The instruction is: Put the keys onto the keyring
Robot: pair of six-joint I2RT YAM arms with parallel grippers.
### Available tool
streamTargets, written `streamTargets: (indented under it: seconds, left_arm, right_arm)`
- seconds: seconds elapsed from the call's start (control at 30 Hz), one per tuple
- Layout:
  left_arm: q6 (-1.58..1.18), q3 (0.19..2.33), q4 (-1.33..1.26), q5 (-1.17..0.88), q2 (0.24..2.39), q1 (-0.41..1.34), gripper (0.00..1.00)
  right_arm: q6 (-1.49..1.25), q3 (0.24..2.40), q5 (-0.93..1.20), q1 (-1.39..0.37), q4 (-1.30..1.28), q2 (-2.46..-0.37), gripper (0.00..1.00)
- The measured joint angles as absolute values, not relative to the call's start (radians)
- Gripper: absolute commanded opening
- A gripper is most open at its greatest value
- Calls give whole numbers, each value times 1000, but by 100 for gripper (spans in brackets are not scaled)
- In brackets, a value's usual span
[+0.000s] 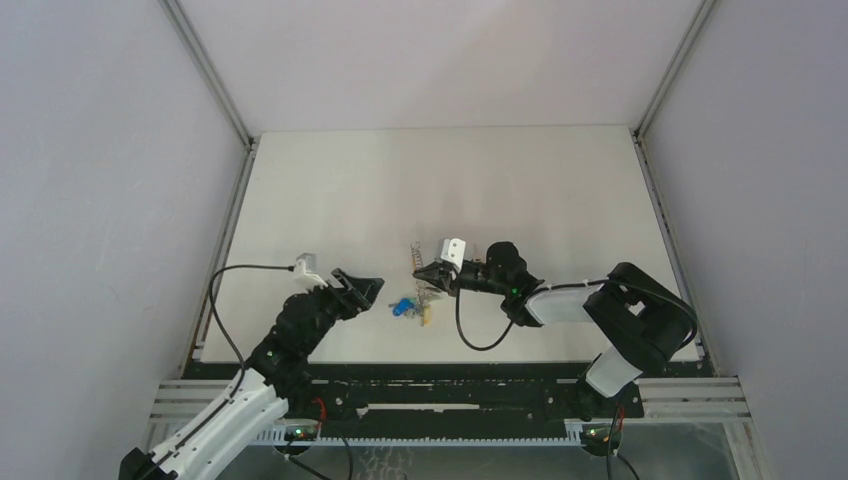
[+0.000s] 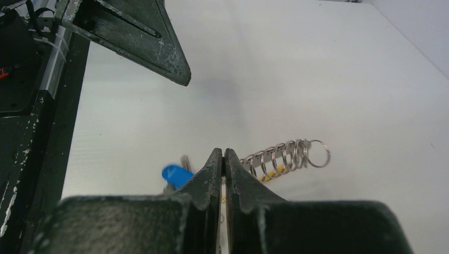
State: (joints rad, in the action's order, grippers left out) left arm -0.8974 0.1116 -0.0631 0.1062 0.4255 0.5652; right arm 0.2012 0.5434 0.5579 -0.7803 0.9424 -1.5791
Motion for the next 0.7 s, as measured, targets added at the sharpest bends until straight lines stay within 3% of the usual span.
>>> streamTargets:
  seconds: [0.23,0.53,0.7]
  left_arm:
    - [-836,107,-71,113,384,565,76]
    - [-591,12,-424,-21,507,565,55]
    - [-466,12,-643,-120,685,565,62]
  right_arm:
    - [198,544,595,-759,945,-1579,0]
    - [193,544,660,-727,947,-1579,0]
    - [190,545,683,-719,947,-1586,0]
